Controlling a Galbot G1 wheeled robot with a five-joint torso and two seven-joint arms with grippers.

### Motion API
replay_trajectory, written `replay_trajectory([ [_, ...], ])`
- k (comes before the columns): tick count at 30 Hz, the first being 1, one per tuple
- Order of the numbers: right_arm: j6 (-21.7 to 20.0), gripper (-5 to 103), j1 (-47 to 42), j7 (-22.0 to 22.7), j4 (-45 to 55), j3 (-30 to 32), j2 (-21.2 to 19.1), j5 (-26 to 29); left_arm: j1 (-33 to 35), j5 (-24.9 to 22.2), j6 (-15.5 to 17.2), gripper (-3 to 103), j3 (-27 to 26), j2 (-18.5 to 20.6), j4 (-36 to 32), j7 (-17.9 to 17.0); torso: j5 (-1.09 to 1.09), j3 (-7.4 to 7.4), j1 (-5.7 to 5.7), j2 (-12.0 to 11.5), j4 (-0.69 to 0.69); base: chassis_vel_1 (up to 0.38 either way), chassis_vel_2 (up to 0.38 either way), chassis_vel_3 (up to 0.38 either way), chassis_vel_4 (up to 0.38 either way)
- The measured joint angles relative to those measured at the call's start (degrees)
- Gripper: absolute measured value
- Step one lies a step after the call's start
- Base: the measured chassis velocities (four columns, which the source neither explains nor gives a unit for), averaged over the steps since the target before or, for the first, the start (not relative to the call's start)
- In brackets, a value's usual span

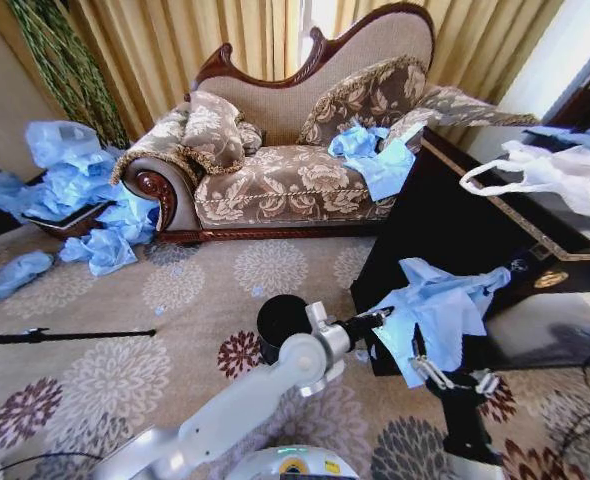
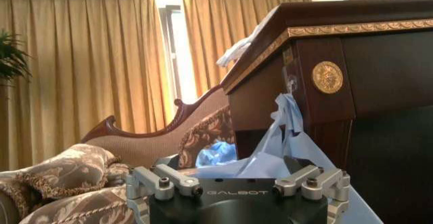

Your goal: Place a garbage bag over the trash bin.

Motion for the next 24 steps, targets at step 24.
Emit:
replay_trajectory([
  [24, -5.05, 100, 3.79, 1.6, -2.5, -3.39, -0.48, -1.23, 26.9, -3.62, -0.51, 0, -33.92, 20.07, -18.4, 0.54, 0.01, 0.0, 0.0, 0.0, 0.02, 0.0, 0.0, 0.0, 0.0],
])
